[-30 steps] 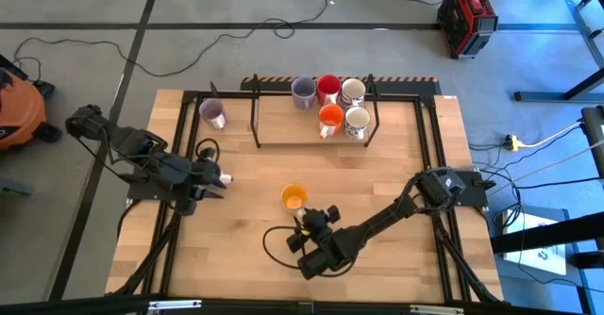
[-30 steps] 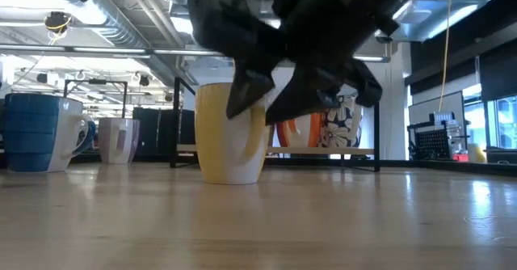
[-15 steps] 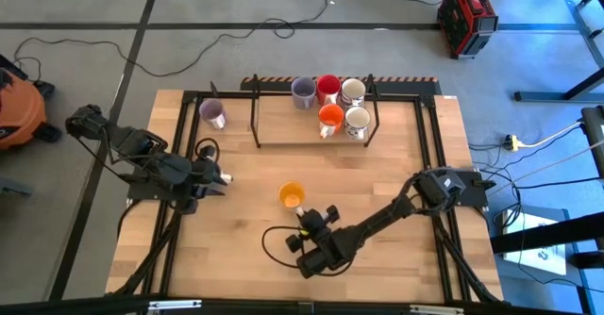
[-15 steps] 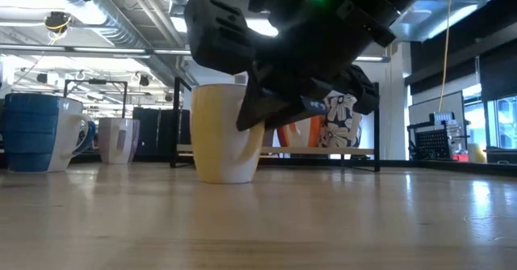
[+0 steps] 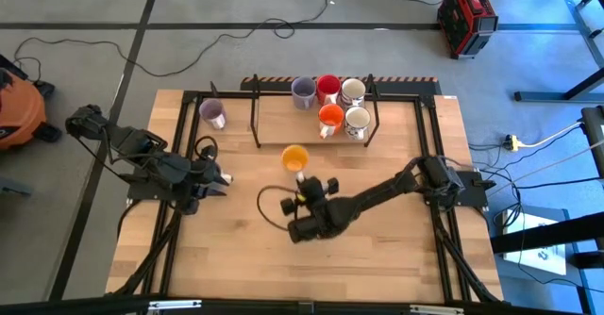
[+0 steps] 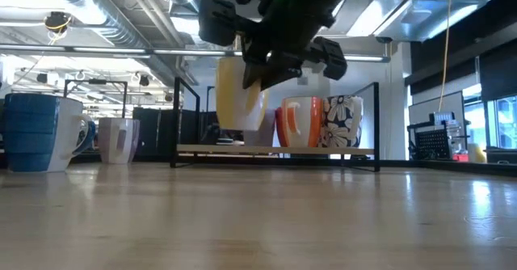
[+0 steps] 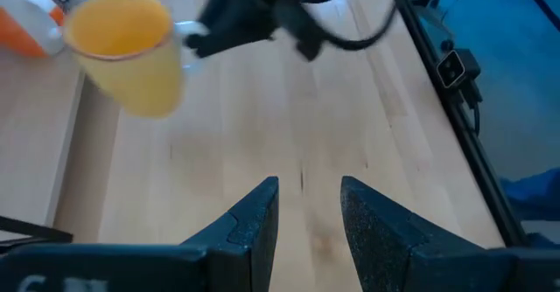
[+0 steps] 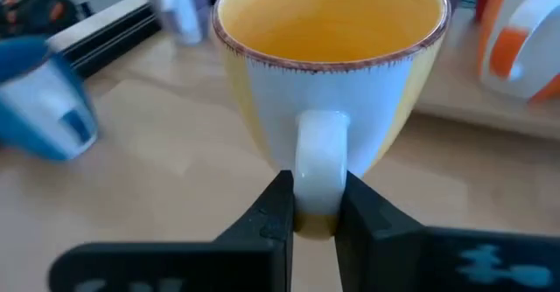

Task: Place coffee mugs
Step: Put the yellow mug on the shelf

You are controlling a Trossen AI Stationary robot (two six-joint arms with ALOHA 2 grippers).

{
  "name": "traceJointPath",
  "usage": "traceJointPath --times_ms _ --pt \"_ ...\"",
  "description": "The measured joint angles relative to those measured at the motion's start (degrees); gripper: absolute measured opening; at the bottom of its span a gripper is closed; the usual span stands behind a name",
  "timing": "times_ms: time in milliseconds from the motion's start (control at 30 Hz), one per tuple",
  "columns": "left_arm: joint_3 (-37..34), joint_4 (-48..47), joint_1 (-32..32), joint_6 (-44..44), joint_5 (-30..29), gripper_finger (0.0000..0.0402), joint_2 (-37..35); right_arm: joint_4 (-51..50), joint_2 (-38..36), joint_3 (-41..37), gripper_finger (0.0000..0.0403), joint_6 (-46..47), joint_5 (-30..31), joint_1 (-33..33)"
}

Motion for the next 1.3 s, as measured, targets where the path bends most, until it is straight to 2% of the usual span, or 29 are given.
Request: traceJointPath --times_ms 333,700,1300 --pt "0.0 1.5 0.0 0.0 0.0 0.0119 0.0 1.2 -0.3 0.0 0.0033 -1.9 -0.1 -7.5" --pt "0.0 2.1 0.0 0.0 0.0 0.0119 0.0 3.5 -0.3 0.0 0.0033 -8.7 -1.5 -14.5" --pt "0.0 2.0 0.0 0.5 0.0 0.0119 0.0 3.1 0.6 0.0 0.0033 -8.7 -6.7 -18.8"
